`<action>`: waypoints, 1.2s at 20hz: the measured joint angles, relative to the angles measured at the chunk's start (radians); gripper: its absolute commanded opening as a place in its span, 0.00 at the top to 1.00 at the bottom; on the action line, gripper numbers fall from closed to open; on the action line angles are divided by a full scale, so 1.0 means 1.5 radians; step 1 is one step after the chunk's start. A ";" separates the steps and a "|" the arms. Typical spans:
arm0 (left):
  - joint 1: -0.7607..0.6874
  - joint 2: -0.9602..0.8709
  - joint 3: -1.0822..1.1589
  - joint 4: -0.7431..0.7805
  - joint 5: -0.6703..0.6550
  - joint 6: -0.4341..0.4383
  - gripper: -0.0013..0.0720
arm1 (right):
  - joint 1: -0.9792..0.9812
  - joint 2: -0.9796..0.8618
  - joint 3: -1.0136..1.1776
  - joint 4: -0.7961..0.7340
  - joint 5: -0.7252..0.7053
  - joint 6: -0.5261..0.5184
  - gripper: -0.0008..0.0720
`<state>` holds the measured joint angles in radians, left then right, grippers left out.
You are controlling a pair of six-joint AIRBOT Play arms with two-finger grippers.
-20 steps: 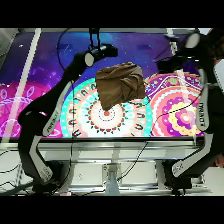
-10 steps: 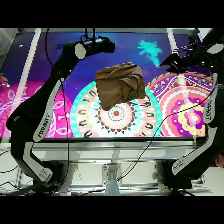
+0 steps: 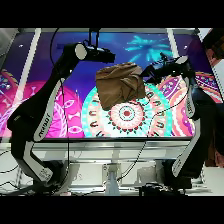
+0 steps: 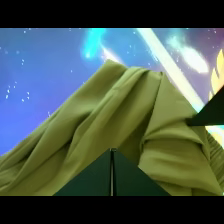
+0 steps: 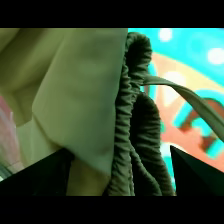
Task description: Fold the clothes and pants, and hang the long-sleeved shirts on hangers.
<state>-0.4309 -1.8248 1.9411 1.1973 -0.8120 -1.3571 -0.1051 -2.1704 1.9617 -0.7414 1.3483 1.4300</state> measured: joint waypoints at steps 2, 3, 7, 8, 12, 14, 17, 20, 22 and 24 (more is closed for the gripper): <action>-0.001 0.000 0.000 0.000 -0.016 0.000 0.97 | 0.008 -0.019 0.000 0.045 -0.003 0.000 0.05; -0.002 0.000 0.000 0.000 -0.021 0.000 0.97 | 0.010 -0.027 0.000 0.068 -0.004 0.000 0.05; -0.003 0.000 0.000 0.000 -0.042 0.000 0.97 | 0.019 -0.042 0.000 0.120 -0.002 -0.004 0.04; -0.003 0.000 0.000 0.000 -0.046 0.000 0.96 | 0.024 -0.044 0.000 0.123 -0.002 -0.005 0.04; -0.003 0.000 0.000 0.000 -0.051 0.000 0.97 | 0.063 -0.047 0.000 0.113 -0.003 -0.006 0.08; -0.004 0.000 0.000 -0.001 -0.052 0.001 0.96 | 0.090 -0.048 0.000 0.096 -0.013 -0.006 0.47; -0.003 0.000 0.000 -0.001 -0.054 0.001 0.96 | 0.128 -0.047 0.000 0.067 -0.042 -0.006 0.94; -0.002 0.008 0.000 -0.001 -0.060 0.003 0.97 | 0.146 -0.044 0.010 0.047 -0.065 -0.007 0.94; 0.001 0.019 0.000 0.001 -0.062 0.014 0.97 | 0.144 -0.038 0.026 0.036 -0.078 -0.008 0.94; 0.005 0.038 0.000 0.007 -0.063 0.019 0.96 | 0.129 -0.020 0.036 0.020 -0.091 -0.008 0.94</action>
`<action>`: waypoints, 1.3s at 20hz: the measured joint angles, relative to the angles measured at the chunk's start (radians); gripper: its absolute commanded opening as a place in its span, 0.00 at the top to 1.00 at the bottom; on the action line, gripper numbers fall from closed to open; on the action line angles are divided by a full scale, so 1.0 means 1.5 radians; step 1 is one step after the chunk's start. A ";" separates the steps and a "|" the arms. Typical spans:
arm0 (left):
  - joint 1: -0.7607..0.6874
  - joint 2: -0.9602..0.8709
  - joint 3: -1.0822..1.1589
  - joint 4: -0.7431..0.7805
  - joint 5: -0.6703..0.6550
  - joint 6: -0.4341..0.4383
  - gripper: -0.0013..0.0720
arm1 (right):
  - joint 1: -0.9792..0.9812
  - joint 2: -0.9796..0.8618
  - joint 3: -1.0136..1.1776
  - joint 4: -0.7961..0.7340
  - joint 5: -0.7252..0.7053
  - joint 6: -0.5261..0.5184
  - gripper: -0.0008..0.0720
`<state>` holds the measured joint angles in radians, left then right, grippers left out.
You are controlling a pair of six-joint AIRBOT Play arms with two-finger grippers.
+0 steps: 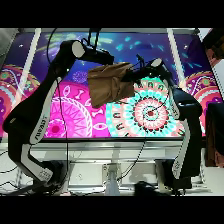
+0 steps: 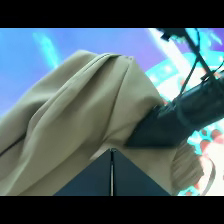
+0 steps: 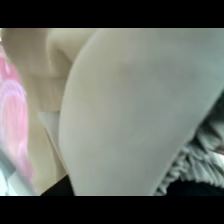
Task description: Fold the clothes and pants, and hang the long-sleeved shirts on hangers.
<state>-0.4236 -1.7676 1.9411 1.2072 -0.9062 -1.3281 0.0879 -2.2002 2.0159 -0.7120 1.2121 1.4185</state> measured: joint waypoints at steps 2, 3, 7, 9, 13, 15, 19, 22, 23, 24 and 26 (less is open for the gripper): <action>0.005 0.026 0.000 0.012 -0.003 0.004 0.96 | -0.027 0.030 0.006 -0.031 -0.016 0.001 0.94; 0.008 0.040 0.000 0.017 -0.005 0.005 0.96 | -0.042 0.047 0.007 -0.045 -0.020 0.002 0.94; 0.020 0.104 0.000 0.028 -0.034 0.008 0.96 | -0.123 0.134 0.011 -0.123 -0.011 0.010 0.94; 0.025 0.137 0.000 0.031 -0.049 0.008 0.96 | -0.172 0.179 0.011 -0.169 0.002 0.024 0.94; 0.031 0.204 0.000 0.061 -0.070 0.008 0.96 | -0.287 0.270 0.011 -0.257 0.041 0.056 0.94; 0.032 0.235 0.000 0.091 -0.079 0.008 0.96 | -0.350 0.312 0.011 -0.293 0.058 0.067 0.94; 0.033 0.285 0.000 0.148 -0.107 0.008 0.97 | -0.480 0.387 0.011 -0.352 0.104 0.091 0.94; 0.032 0.315 0.000 0.168 -0.125 0.008 0.97 | -0.574 0.418 0.011 -0.429 0.188 0.100 0.94; 0.032 0.324 0.000 0.173 -0.128 0.007 0.96 | -0.607 0.424 0.009 -0.463 0.227 0.107 0.94; 0.032 0.332 0.000 0.178 -0.131 0.007 0.97 | -0.636 0.428 0.006 -0.493 0.259 0.111 0.94; 0.032 0.346 0.000 0.190 -0.136 0.006 0.97 | -0.695 0.433 -0.005 -0.553 0.319 0.116 0.94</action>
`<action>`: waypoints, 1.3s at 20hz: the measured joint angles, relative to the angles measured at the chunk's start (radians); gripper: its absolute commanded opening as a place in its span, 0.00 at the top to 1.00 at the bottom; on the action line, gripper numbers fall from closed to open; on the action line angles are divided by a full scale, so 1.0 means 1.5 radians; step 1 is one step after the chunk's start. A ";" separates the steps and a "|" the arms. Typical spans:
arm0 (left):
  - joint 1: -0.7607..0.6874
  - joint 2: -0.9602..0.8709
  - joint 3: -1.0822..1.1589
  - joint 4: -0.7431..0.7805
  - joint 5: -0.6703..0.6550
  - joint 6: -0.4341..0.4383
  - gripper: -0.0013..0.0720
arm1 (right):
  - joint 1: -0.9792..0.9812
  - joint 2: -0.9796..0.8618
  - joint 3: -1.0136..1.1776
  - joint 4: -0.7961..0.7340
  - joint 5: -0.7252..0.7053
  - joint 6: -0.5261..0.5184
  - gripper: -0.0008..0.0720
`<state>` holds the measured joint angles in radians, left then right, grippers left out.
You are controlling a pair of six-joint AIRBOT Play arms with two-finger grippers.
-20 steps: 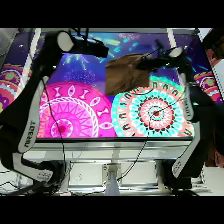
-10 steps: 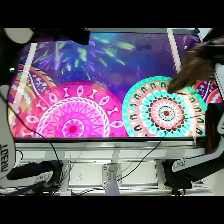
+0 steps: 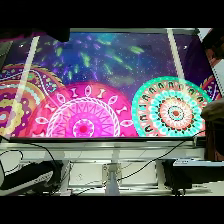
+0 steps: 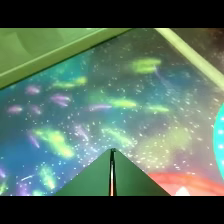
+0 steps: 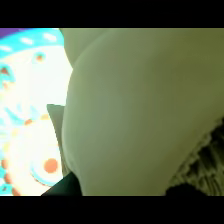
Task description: Fold the clothes and pants, and hang the long-sleeved shirts on hangers.
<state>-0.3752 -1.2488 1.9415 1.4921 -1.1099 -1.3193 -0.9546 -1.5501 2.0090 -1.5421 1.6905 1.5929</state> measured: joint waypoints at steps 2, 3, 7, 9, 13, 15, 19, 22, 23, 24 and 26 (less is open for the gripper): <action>0.000 0.007 0.000 0.007 -0.008 0.000 0.96 | -0.062 0.008 -0.023 -0.039 0.043 0.003 0.94; 0.000 0.010 0.000 0.010 -0.011 0.000 0.97 | -0.091 0.012 -0.039 -0.052 0.054 0.003 0.94; 0.000 0.014 0.000 0.015 -0.021 -0.001 0.97 | -0.215 0.028 -0.118 -0.074 0.083 0.009 0.94; 0.000 0.014 0.000 0.015 -0.023 -0.003 0.96 | -0.273 0.033 -0.157 -0.052 0.090 0.016 0.87; 0.000 0.013 0.000 0.017 -0.022 -0.003 0.96 | -0.342 0.037 -0.200 0.036 0.100 0.018 0.17; 0.000 0.010 0.000 0.017 -0.019 -0.003 0.96 | -0.350 0.038 -0.208 0.086 0.099 0.008 0.18; 0.000 0.003 0.000 0.017 -0.019 -0.003 0.96 | -0.335 0.039 -0.214 0.127 0.100 -0.002 0.24; 0.000 -0.002 0.000 0.017 -0.018 -0.003 0.96 | -0.304 0.038 -0.211 0.140 0.100 -0.004 0.47; 0.000 -0.004 0.000 0.017 -0.018 -0.003 0.96 | -0.293 0.038 -0.205 0.143 0.100 -0.004 0.56; 0.000 -0.005 0.000 0.017 -0.018 -0.003 0.96 | -0.281 0.038 -0.195 0.142 0.101 -0.005 0.70; 0.000 -0.008 0.000 0.017 -0.018 -0.003 0.96 | -0.258 0.038 -0.158 0.144 0.102 -0.005 0.94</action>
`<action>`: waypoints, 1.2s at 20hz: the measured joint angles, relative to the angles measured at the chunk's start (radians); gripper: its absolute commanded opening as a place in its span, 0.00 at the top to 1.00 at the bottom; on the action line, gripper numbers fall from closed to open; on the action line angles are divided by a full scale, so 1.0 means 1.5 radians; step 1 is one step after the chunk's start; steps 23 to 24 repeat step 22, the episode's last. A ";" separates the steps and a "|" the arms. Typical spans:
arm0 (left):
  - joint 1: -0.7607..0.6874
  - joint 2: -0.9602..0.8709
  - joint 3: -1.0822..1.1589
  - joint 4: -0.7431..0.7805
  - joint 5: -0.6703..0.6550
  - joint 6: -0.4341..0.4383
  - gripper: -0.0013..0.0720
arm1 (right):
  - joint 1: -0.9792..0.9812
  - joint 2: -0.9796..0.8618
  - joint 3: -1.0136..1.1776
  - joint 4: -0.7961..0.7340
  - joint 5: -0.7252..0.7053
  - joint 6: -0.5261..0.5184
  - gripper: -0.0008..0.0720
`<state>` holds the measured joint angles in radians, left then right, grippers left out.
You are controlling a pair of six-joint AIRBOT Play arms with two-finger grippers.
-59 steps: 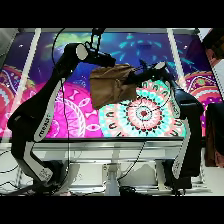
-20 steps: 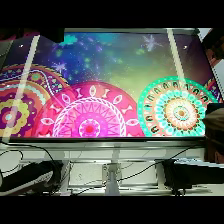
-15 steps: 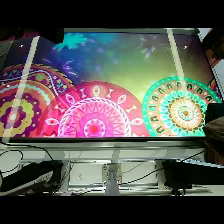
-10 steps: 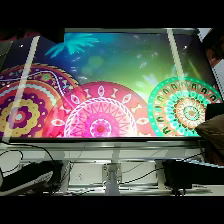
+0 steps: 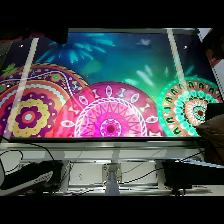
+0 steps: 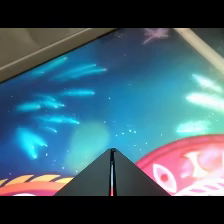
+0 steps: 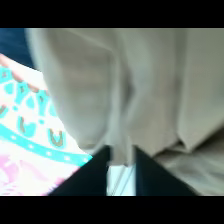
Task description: Fold the clothes and pants, and hang the long-sleeved shirts on hangers.
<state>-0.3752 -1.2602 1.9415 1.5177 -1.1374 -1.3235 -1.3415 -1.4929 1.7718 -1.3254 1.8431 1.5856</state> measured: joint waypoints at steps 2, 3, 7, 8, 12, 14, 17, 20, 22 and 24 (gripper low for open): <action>0.000 -0.002 0.000 0.000 0.000 0.000 0.96 | 0.020 0.000 0.055 0.000 -0.005 0.000 0.94; 0.000 -0.002 0.000 0.000 0.000 0.000 0.96 | 0.029 0.000 0.084 0.000 -0.017 0.000 0.94; 0.000 -0.003 0.000 0.000 0.000 0.000 0.97 | 0.084 0.002 0.176 0.009 -0.079 -0.012 0.94; 0.000 -0.003 0.000 0.000 0.000 0.000 0.96 | 0.105 0.003 0.184 0.009 -0.089 -0.017 0.94; 0.000 -0.003 0.000 0.000 0.000 0.000 0.96 | 0.231 0.005 0.181 0.002 -0.121 -0.032 0.94; 0.000 -0.003 0.000 0.000 0.000 0.000 0.96 | 0.306 0.005 0.176 -0.012 -0.135 -0.043 0.94; 0.000 -0.003 0.000 0.000 0.000 0.000 0.96 | 0.431 0.006 0.172 -0.041 -0.162 -0.061 0.94; 0.000 -0.003 0.000 0.000 0.000 0.000 0.96 | 0.545 0.006 0.171 -0.127 -0.172 -0.080 0.94; 0.000 -0.003 0.000 0.000 0.000 0.000 0.96 | 0.598 0.006 0.170 -0.173 -0.174 -0.085 0.94; 0.000 -0.003 0.000 0.000 0.000 0.000 0.96 | 0.598 0.006 0.170 -0.173 -0.174 -0.085 0.94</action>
